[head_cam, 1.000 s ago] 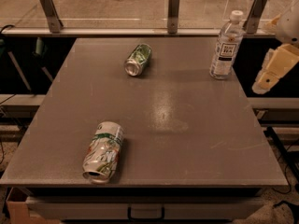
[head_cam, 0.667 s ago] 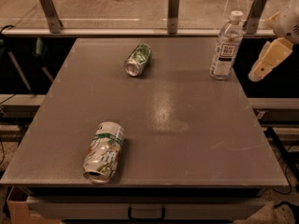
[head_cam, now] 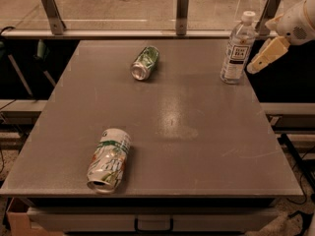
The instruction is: Pick blue plastic bottle
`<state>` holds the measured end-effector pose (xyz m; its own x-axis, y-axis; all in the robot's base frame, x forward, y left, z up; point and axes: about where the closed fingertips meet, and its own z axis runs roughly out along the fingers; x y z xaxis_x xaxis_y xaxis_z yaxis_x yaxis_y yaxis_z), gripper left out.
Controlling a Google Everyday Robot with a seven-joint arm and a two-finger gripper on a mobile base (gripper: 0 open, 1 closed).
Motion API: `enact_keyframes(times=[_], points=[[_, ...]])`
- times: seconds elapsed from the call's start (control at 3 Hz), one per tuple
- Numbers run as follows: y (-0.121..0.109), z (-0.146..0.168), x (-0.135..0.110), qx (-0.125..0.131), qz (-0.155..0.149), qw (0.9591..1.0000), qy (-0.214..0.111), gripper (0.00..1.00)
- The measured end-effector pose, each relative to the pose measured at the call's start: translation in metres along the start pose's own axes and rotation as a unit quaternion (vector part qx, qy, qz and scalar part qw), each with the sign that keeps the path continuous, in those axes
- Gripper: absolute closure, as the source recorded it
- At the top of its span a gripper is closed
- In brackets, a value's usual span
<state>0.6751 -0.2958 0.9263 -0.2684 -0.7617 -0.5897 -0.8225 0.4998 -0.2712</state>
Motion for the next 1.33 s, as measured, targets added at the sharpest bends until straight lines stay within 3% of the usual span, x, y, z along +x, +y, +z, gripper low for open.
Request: enact_keyframes(times=[0.33, 0.67, 1.0, 1.33], points=[[0.002, 0.015, -0.014, -0.032, 0.017, 0.9977, -0.058, 0.00], [0.020, 0.020, -0.035, -0.082, 0.034, 0.9900, -0.110, 0.18], [0.046, 0.016, -0.063, -0.140, 0.036, 0.9764, -0.161, 0.42], [0.062, -0.001, -0.092, -0.177, 0.027, 0.9611, -0.210, 0.65]])
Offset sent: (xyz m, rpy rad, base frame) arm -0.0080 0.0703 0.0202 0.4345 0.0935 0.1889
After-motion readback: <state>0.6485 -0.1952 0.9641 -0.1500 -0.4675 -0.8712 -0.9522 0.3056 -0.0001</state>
